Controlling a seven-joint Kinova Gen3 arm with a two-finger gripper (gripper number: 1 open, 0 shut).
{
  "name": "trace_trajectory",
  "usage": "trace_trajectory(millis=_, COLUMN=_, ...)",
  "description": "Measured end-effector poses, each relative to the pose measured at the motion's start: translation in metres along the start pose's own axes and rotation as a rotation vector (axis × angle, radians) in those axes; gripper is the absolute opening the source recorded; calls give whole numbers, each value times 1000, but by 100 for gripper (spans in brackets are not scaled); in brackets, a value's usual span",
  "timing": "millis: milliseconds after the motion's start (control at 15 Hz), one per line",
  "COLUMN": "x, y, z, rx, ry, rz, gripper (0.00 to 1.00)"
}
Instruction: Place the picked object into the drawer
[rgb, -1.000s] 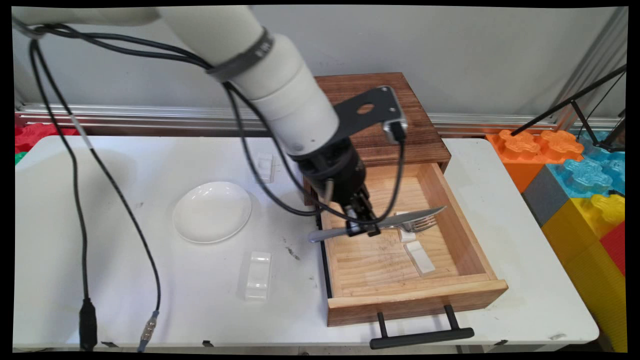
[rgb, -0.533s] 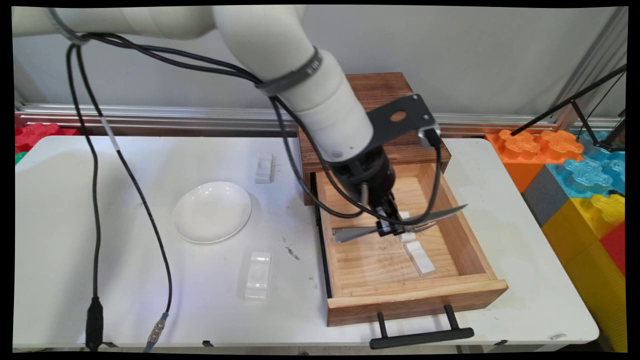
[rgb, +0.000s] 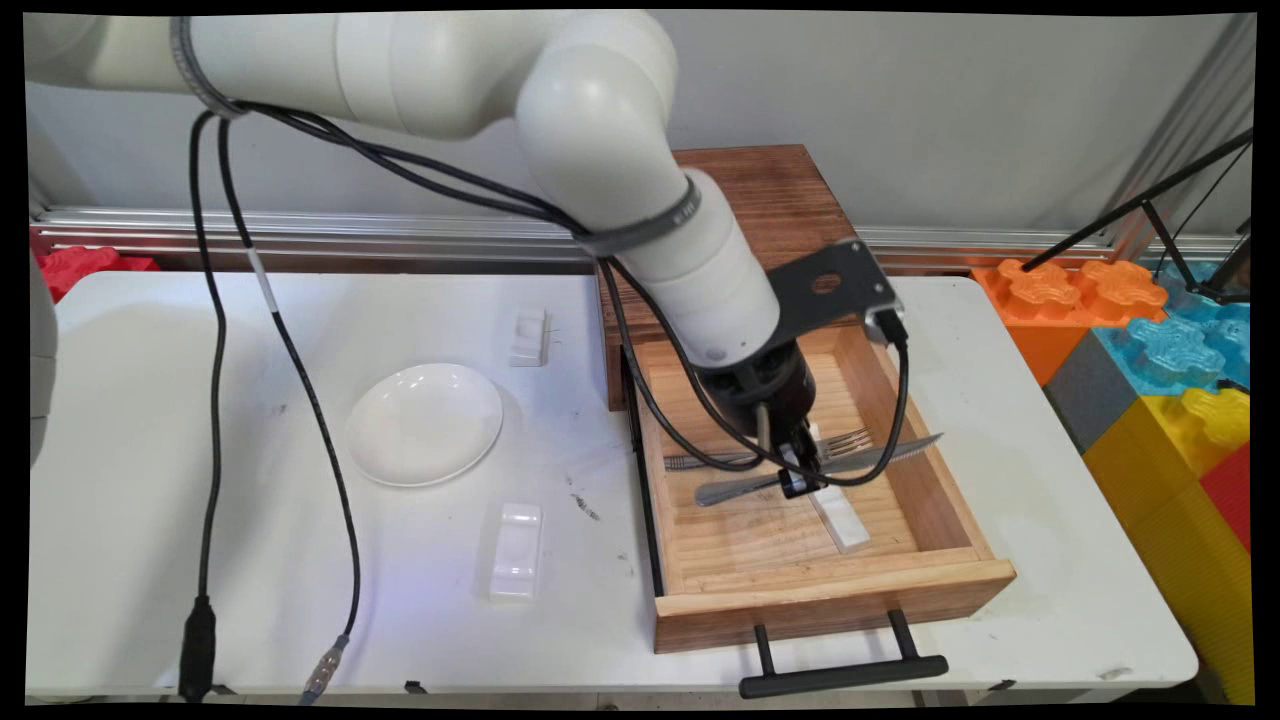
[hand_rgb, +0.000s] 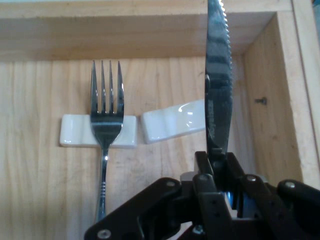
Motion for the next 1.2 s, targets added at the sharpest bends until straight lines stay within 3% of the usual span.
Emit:
trace_trajectory(millis=467, x=-11, y=-1, z=31, rx=4, ry=-22, rz=-11, gripper=0)
trace_trajectory(millis=1200, x=-29, y=-2, z=56, rx=1, ry=-49, rz=-29, gripper=0)
